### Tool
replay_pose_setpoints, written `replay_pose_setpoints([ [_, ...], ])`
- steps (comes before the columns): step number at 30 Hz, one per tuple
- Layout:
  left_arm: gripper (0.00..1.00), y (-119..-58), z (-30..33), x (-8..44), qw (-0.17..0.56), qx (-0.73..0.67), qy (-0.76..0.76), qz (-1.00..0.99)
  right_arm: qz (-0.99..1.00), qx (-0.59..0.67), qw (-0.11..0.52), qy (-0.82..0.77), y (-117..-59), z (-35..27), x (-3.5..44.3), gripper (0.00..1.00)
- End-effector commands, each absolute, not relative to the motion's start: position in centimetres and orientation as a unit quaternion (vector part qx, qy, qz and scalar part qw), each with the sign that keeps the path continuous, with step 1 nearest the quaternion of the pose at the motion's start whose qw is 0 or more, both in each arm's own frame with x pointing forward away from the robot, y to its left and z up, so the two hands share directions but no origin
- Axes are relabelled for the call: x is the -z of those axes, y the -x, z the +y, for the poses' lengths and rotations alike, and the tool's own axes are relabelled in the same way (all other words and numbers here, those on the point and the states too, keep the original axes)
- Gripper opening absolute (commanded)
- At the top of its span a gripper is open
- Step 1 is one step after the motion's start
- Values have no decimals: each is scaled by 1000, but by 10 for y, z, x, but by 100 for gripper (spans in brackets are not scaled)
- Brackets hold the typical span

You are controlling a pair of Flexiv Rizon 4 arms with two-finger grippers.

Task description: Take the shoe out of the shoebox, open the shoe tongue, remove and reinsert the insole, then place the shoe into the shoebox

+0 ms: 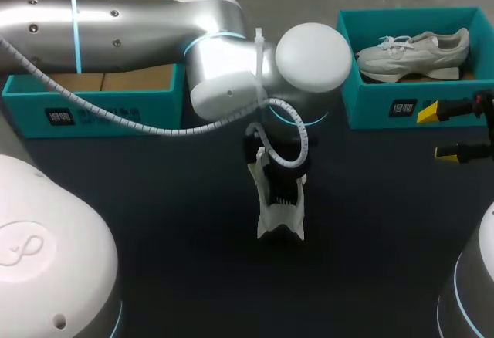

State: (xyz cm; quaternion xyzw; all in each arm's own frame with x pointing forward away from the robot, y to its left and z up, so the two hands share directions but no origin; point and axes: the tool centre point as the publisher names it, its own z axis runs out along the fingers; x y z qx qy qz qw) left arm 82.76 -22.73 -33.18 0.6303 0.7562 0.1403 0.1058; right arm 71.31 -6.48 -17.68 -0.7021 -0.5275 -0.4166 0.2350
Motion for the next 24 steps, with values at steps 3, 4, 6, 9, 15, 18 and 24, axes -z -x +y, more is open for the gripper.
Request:
replay_pose_setpoints([
  [3, 100, -833, -219, 313, 119, -149, -628, 755, -527, 416, 234, 703, -712, -65, 177, 100],
  [4, 100, -836, -218, 308, 123, -153, -626, 755, -527, 416, 234, 703, -712, -65, 177, 100],
  [6, 100, -839, -216, 299, 129, -154, -623, 756, -527, 416, 234, 703, -712, -65, 177, 100],
  [9, 100, -845, -213, 290, 137, -158, -619, 757, -527, 416, 234, 703, -712, -65, 177, 100],
  [15, 38, -854, -210, 284, 142, -169, -614, 758, -527, 416, 234, 703, -712, -65, 177, 100],
  [18, 0, -858, -207, 286, 143, -173, -603, 766, -527, 416, 234, 703, -712, -65, 177, 100],
  [24, 0, -862, -197, 289, 142, -144, -548, 812, -527, 416, 234, 703, -712, -65, 177, 100],
])
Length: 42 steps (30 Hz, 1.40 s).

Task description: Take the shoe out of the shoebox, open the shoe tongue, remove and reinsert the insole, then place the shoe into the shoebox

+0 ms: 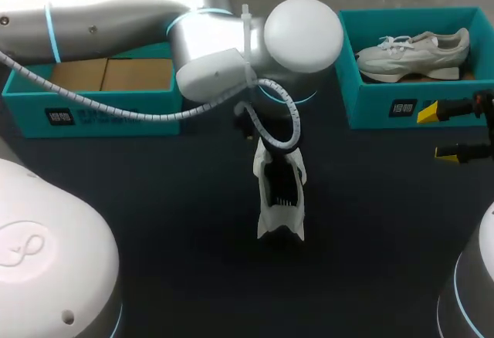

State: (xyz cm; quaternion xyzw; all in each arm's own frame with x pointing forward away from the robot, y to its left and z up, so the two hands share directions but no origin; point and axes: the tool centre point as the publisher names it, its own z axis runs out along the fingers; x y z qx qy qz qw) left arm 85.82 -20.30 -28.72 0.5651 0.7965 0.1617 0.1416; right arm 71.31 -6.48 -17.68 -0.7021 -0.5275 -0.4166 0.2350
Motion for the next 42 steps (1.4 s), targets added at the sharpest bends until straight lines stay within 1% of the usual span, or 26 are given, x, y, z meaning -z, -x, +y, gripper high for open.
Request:
replay_pose_setpoints([
  [1, 0, -863, -196, 290, 142, -139, -537, 820, -527, 416, 234, 703, -712, -65, 177, 100],
  [7, 0, -866, -189, 289, 128, -93, -487, 859, -527, 416, 234, 703, -712, -65, 177, 100],
  [11, 0, -867, -189, 290, 118, -99, -470, 869, -527, 416, 234, 703, -712, -65, 177, 100],
  [21, 0, -858, -204, 314, 96, -67, -486, 866, -527, 416, 234, 703, -712, -65, 177, 100],
  [24, 0, -853, -207, 322, 92, -88, -483, 866, -527, 416, 234, 703, -712, -65, 177, 100],
  [34, 0, -841, -215, 339, 78, -72, -490, 865, -527, 416, 234, 703, -712, -65, 177, 100],
  [42, 0, -840, -209, 315, 96, -76, -488, 864, -527, 416, 234, 703, -712, -65, 177, 100],
])
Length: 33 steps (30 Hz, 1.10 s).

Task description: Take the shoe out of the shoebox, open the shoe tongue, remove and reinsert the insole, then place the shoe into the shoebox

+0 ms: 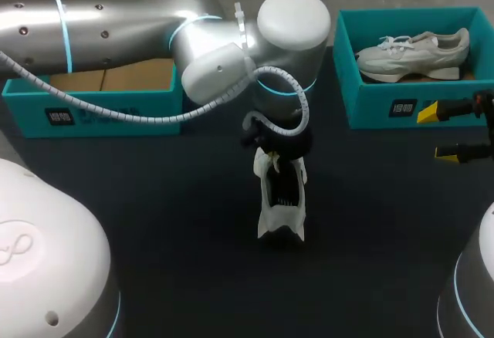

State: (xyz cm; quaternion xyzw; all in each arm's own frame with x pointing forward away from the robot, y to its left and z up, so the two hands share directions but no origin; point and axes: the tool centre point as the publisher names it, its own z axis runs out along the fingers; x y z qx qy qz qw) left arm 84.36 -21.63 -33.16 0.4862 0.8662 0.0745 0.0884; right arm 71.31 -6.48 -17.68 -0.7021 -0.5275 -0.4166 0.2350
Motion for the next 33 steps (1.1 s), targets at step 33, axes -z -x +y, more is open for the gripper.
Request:
replay_pose_setpoints([
  [33, 0, -844, -238, 313, 71, -78, -610, 785, -527, 416, 234, 703, -712, -65, 177, 100],
])
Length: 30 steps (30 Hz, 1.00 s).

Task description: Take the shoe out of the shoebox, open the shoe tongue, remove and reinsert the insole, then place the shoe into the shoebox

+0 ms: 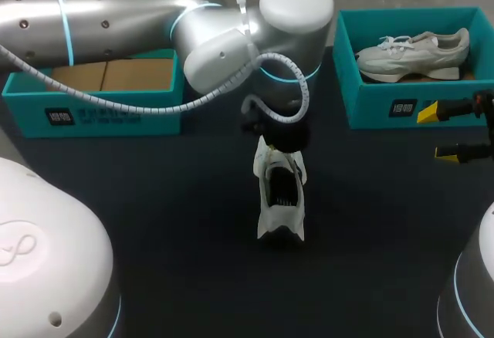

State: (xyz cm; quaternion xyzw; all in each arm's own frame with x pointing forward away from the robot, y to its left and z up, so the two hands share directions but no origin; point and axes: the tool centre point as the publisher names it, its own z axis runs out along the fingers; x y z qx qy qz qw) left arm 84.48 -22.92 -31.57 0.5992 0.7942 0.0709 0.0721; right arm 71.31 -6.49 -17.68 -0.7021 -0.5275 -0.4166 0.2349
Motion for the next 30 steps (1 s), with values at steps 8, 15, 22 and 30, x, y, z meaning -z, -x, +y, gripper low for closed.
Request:
replay_pose_setpoints([
  [8, 0, -833, -259, 326, 47, -79, -654, 751, -527, 416, 234, 703, -712, -65, 177, 100],
  [15, 0, -820, -249, 335, 21, -89, -681, 727, -527, 416, 234, 703, -712, -65, 177, 100],
  [22, 0, -812, -237, 334, 10, -98, -668, 738, -527, 416, 234, 703, -712, -65, 177, 100],
  [30, 0, -814, -226, 317, 23, -84, -571, 816, -527, 416, 234, 703, -712, -65, 177, 100],
])
